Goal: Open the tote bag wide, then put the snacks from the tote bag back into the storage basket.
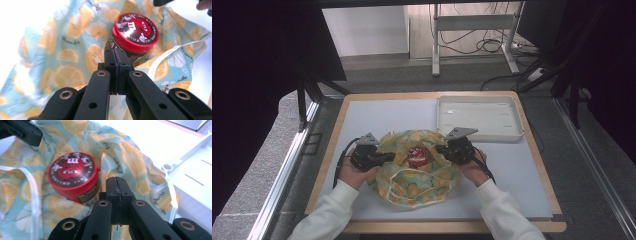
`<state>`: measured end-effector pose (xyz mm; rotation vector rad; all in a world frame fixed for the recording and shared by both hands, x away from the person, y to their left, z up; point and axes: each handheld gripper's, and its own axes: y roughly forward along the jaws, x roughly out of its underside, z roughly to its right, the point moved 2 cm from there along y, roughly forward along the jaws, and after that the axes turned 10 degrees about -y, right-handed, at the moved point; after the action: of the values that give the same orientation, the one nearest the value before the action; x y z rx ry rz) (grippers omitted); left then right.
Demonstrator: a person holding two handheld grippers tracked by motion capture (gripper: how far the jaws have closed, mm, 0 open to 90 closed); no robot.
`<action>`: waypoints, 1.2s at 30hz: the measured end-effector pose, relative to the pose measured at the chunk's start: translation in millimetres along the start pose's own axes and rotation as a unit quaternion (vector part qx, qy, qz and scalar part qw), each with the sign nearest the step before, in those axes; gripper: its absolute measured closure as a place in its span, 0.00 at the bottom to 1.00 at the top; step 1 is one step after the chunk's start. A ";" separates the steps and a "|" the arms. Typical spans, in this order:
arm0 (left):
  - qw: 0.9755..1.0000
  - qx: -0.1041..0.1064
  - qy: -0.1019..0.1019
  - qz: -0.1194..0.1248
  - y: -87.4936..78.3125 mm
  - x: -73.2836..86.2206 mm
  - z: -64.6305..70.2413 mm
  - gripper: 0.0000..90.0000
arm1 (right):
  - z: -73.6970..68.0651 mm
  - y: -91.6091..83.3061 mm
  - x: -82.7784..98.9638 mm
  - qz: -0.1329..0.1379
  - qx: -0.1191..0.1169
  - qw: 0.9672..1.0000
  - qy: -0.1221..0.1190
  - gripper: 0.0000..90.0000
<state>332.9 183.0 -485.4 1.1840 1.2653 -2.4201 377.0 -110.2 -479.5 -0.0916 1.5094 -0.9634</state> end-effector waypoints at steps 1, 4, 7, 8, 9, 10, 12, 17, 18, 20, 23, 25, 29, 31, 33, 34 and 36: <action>1.000 -0.002 -0.001 0.004 -3.5 0.9 -1.4 1.00 | -0.9 -1.8 -0.1 0.003 -0.001 1.000 -0.001 0.99; 1.000 -0.007 -0.007 0.015 -13.0 3.1 -5.2 1.00 | -3.7 -7.8 1.1 0.004 -0.005 1.000 -0.007 0.99; 1.000 -0.010 -0.010 0.020 -19.1 2.5 -8.0 1.00 | -5.1 -16.2 4.4 0.004 -0.006 1.000 -0.007 0.99; 1.000 -0.012 -0.010 0.021 -20.5 1.7 -8.4 1.00 | -4.3 -18.2 4.8 0.007 -0.005 1.000 -0.005 0.99; 1.000 -0.012 -0.011 0.023 -21.7 1.0 -8.8 1.00 | -3.3 -19.9 4.8 0.009 -0.003 1.000 -0.002 0.99; 1.000 -0.013 -0.011 0.023 -22.5 0.6 -8.8 1.00 | -2.6 -21.2 4.7 0.011 -0.002 1.000 0.000 0.99; 1.000 -0.018 -0.008 0.023 -23.6 0.2 -9.0 0.99 | -1.8 -22.7 4.7 0.013 -0.001 1.000 0.000 0.99; 0.998 -0.042 -0.004 0.035 -24.5 -1.0 -12.1 0.83 | -0.8 -23.5 5.0 0.011 -0.003 1.000 0.001 0.95; 0.998 -0.045 -0.005 0.039 -24.9 -1.4 -12.4 0.76 | -0.7 -23.7 5.1 0.011 -0.004 1.000 0.001 0.93; 0.997 -0.056 -0.005 0.049 -26.5 -2.6 -13.5 0.61 | -0.8 -24.5 5.0 0.014 -0.009 1.000 0.003 0.85; 0.997 -0.057 -0.007 0.057 -29.6 -4.2 -14.6 0.45 | -2.1 -25.8 3.6 0.019 -0.008 1.000 0.007 0.68; 0.996 -0.059 -0.008 0.062 -32.7 -4.9 -15.5 0.41 | -3.5 -26.5 2.2 0.020 -0.007 1.000 0.009 0.61; 0.996 -0.059 -0.008 0.067 -36.7 -5.7 -16.3 0.37 | -7.3 -26.6 -2.0 0.018 -0.007 1.000 0.005 0.50; 0.996 -0.059 -0.007 0.068 -37.5 -6.3 -16.3 0.35 | -9.2 -25.6 -4.1 0.016 -0.007 1.000 0.004 0.46; 0.996 -0.059 -0.007 0.066 -36.7 -7.4 -16.8 0.34 | -11.0 -24.6 -6.1 0.012 -0.009 1.000 0.002 0.45; 0.996 -0.058 -0.006 0.064 -35.9 -8.0 -17.2 0.33 | -11.6 -23.9 -7.3 0.013 -0.010 1.000 0.001 0.44; 0.996 -0.058 -0.006 0.062 -34.0 -8.7 -16.7 0.33 | -13.1 -22.0 -9.7 0.012 -0.013 1.000 0.002 0.44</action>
<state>332.3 215.1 -463.5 1.1772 1.2717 -2.2309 357.5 -112.3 -460.4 -0.0901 1.5236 -0.9252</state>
